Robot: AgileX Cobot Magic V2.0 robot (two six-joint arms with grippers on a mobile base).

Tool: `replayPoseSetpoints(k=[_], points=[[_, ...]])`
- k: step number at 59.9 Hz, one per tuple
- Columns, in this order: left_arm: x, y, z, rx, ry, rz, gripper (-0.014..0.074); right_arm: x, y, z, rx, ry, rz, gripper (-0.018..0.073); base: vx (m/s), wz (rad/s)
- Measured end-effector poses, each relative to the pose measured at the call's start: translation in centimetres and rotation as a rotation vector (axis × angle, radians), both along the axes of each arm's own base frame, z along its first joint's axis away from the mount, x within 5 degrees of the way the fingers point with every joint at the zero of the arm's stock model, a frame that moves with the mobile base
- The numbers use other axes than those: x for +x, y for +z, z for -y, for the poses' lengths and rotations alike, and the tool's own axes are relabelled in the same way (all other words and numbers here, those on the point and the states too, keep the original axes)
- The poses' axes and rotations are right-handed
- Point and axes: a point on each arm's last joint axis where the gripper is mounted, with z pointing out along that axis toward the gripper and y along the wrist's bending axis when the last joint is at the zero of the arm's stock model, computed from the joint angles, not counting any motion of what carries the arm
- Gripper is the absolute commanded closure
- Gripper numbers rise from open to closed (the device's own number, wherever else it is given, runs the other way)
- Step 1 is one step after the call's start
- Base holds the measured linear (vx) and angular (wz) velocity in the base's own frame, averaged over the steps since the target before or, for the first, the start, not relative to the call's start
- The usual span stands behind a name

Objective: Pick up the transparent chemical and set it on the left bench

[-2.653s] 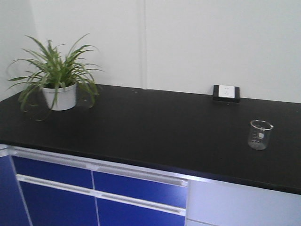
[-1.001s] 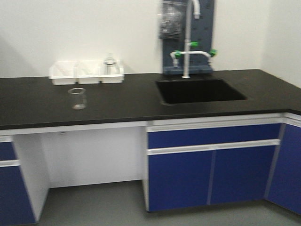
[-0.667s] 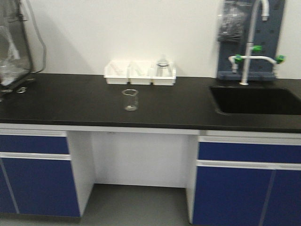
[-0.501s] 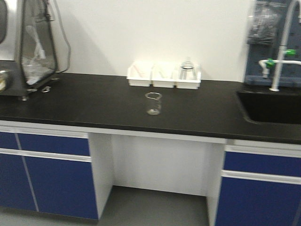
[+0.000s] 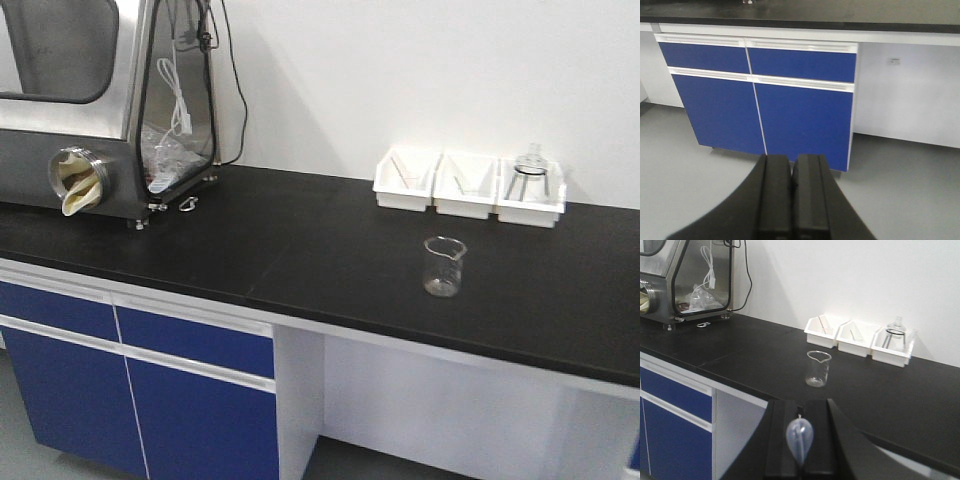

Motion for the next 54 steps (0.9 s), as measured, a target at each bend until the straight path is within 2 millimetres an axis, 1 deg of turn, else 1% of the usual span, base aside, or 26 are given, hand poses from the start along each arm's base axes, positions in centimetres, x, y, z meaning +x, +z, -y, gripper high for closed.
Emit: replayPoseSetpoints(k=[35,46,54], points=[[0.0,0.0,0.0,0.0,0.0,0.0,0.06,0.0,-0.01,0.01,0.0,-0.001,-0.001,0.0562,0.44,0.2],[0.0,0.0,0.0,0.0,0.0,0.0,0.06,0.0,-0.01,0.01,0.0,-0.001,-0.001,0.0562,0.46,-0.04],[0.0,0.0,0.0,0.0,0.0,0.0,0.06,0.0,-0.01,0.01,0.0,-0.001,-0.001,0.0562,0.44,-0.27]])
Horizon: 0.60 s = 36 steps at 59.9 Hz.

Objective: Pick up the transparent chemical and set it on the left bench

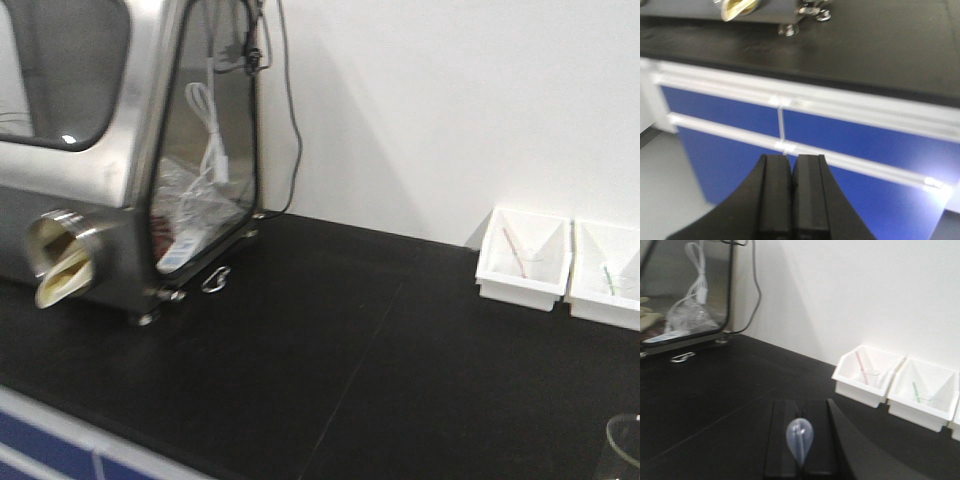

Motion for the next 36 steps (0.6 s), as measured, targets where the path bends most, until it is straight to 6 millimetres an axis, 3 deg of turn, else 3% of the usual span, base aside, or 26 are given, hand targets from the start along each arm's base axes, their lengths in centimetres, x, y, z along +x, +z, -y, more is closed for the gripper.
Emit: replayPoseSetpoints(k=[36], points=[[0.0,0.0,0.0,0.0,0.0,0.0,0.06,0.0,0.0,0.0,0.0,0.0,0.0,0.0562,0.3,-0.58]])
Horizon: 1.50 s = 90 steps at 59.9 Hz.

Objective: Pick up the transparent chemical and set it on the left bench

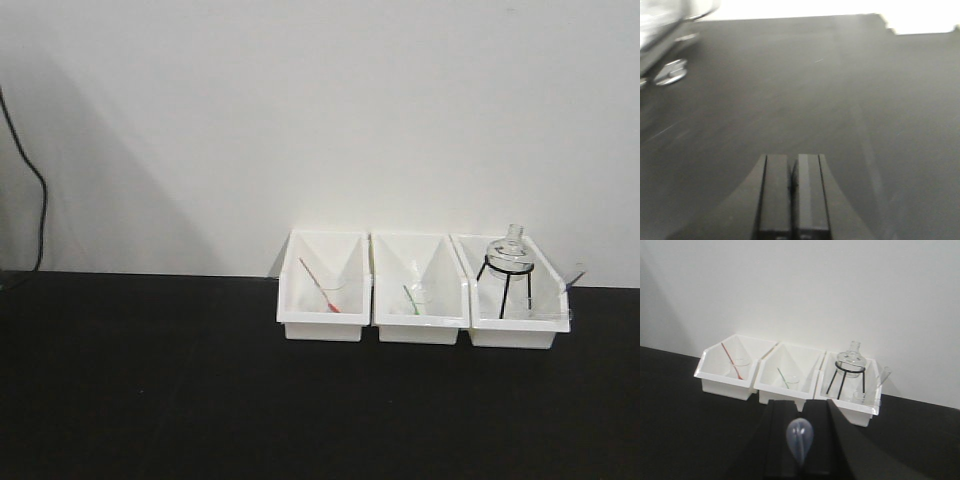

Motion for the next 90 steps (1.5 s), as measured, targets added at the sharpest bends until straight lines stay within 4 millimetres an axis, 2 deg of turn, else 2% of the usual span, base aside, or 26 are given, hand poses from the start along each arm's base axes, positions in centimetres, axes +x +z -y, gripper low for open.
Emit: replayPoseSetpoints(k=[37,47,52,54,63,78,84,90], points=[[0.0,0.0,0.0,0.0,0.0,0.0,0.06,0.0,0.0,-0.1,0.001,0.006,0.005,0.0562,0.03,-0.1],[0.0,0.0,0.0,0.0,0.0,0.0,0.06,0.2,0.7,-1.1,0.028,0.121,0.079,0.0562,0.0,0.0],[0.0,0.0,0.0,0.0,0.0,0.0,0.06,1.3,0.5,-2.0,0.08,0.217,0.071,0.0562,0.0,0.0],[0.0,0.0,0.0,0.0,0.0,0.0,0.06,2.9,-0.2,-3.0,0.137,0.31,0.033,0.0562,0.0,0.0],[0.0,0.0,0.0,0.0,0.0,0.0,0.06,6.4,-3.0,-4.3,0.212,0.416,-0.111,0.0562,0.0,0.0],[0.0,0.0,0.0,0.0,0.0,0.0,0.06,10.0,-6.1,-5.5,0.303,0.516,-0.229,0.054,0.0,0.0],[0.0,0.0,0.0,0.0,0.0,0.0,0.06,10.7,-7.6,-5.6,0.29,0.512,-0.286,0.0459,0.0,0.0],[0.0,0.0,0.0,0.0,0.0,0.0,0.06,11.0,-8.3,-5.7,0.268,0.529,-0.294,0.0334,0.0,0.0]])
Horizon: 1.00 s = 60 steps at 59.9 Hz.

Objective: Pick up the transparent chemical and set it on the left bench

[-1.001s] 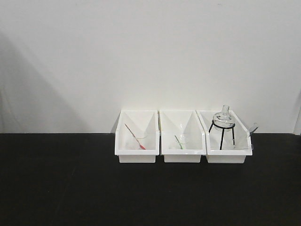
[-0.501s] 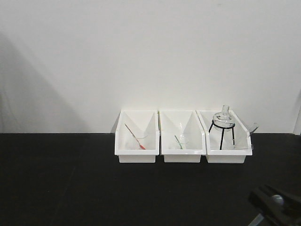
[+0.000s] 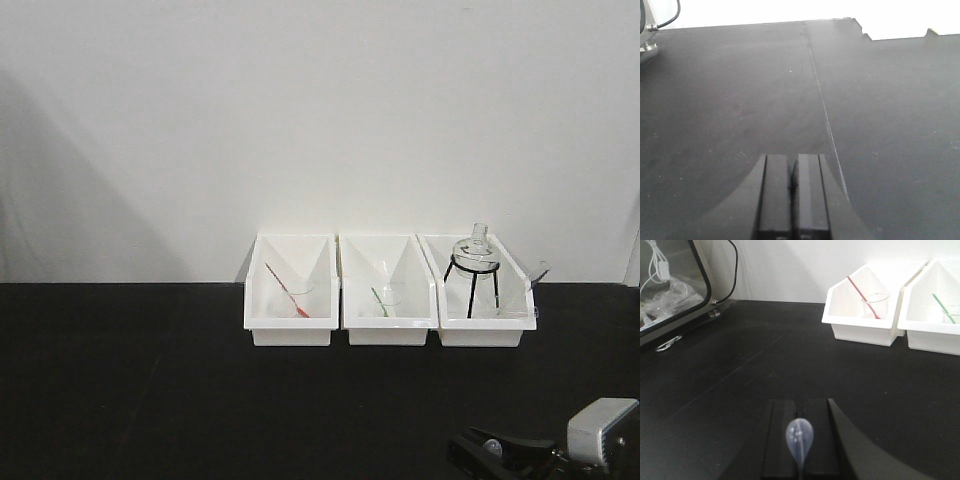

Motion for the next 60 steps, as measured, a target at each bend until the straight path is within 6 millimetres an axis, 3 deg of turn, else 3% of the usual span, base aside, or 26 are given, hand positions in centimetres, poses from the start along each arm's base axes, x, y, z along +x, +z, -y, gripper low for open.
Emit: replayPoseSetpoints(k=[13,23,38,47,53,60], points=[[0.0,0.0,0.0,0.0,0.0,0.0,0.06,0.0,0.1,-0.3,0.026,0.038,0.044,0.0024,0.0,0.0],[0.0,0.0,0.0,0.0,0.0,0.0,0.06,0.0,0.2,-0.3,0.026,0.041,0.049,-0.0015,0.0,0.0],[0.0,0.0,0.0,0.0,0.0,0.0,0.06,-0.1,0.4,-0.5,0.054,0.069,0.059,0.0048,0.0,0.0],[0.0,0.0,0.0,0.0,0.0,0.0,0.06,-0.3,0.5,-0.7,0.063,0.088,0.074,0.0134,0.0,0.0],[0.0,0.0,0.0,0.0,0.0,0.0,0.06,0.0,0.8,-0.4,0.08,0.046,0.091,0.026,0.0,0.0],[0.0,0.0,0.0,0.0,0.0,0.0,0.06,0.0,2.0,0.2,0.11,-0.037,0.135,0.0473,0.0,0.0]])
